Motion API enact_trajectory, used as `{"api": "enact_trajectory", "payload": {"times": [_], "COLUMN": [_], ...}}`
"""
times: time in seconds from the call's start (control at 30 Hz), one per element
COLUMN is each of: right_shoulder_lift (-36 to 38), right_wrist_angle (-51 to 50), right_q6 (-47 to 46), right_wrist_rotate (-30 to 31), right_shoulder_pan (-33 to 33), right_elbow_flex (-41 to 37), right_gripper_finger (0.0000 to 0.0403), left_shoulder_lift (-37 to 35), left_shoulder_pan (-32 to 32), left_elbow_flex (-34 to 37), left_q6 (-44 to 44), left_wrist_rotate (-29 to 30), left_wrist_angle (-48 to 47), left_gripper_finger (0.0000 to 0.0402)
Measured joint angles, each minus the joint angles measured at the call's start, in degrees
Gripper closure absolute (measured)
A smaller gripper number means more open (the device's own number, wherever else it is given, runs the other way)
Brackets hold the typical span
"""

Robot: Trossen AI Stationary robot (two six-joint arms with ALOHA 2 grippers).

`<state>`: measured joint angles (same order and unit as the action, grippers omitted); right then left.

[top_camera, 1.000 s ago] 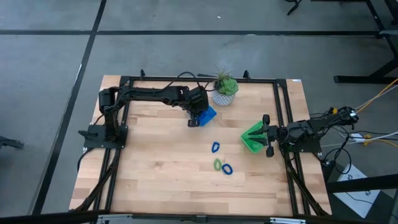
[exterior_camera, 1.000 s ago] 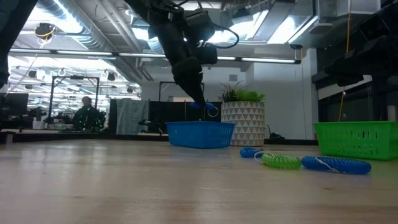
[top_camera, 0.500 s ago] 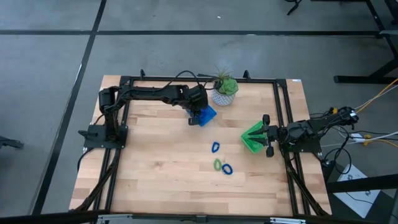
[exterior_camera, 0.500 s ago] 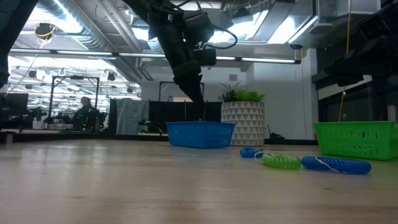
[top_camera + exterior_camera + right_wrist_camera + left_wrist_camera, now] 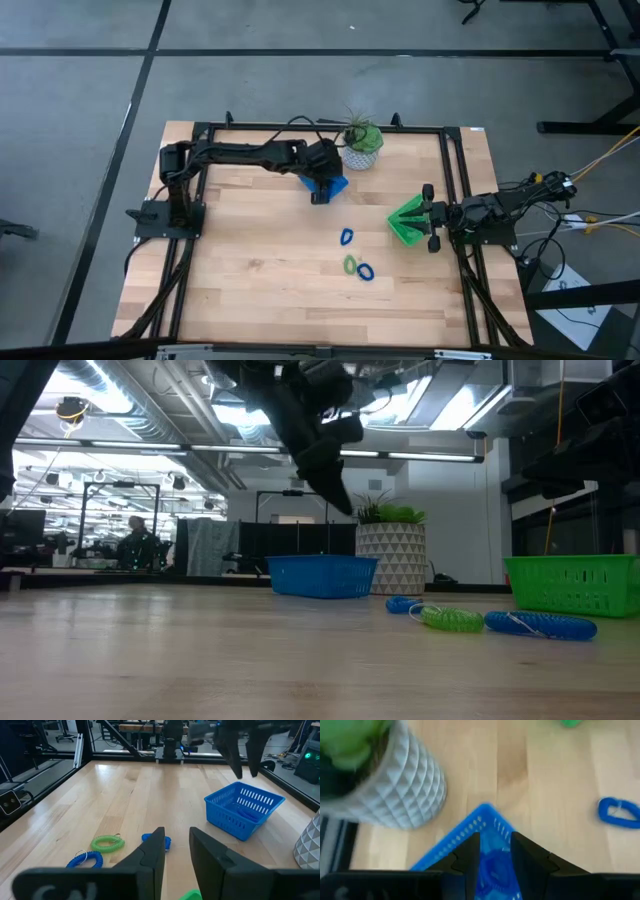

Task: Sort items
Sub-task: Put the blue spring keychain into the blue bin

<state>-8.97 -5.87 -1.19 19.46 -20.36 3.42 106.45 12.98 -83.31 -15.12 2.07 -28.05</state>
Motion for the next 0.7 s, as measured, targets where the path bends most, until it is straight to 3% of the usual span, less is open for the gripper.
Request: {"api": "enact_trajectory", "payload": {"times": [0.33, 0.7], "right_shoulder_lift": [0.0, 0.0], "right_wrist_angle": [0.0, 0.0], "right_q6": [0.0, 0.0], "right_wrist_rotate": [0.0, 0.0], "right_shoulder_pan": [0.0, 0.0], "right_elbow_flex": [0.0, 0.0], "right_gripper_finger": [0.0313, 0.0313], "left_shoulder_lift": [0.0, 0.0], "left_shoulder_pan": [-7.0, -14.2], "left_elbow_flex": [-1.7, -0.4], "left_q6": [-5.3, -6.1], "left_wrist_rotate": [-0.3, -0.5], "left_wrist_angle": [7.9, 10.3], "left_gripper_finger": [0.0300, 0.0302]}}
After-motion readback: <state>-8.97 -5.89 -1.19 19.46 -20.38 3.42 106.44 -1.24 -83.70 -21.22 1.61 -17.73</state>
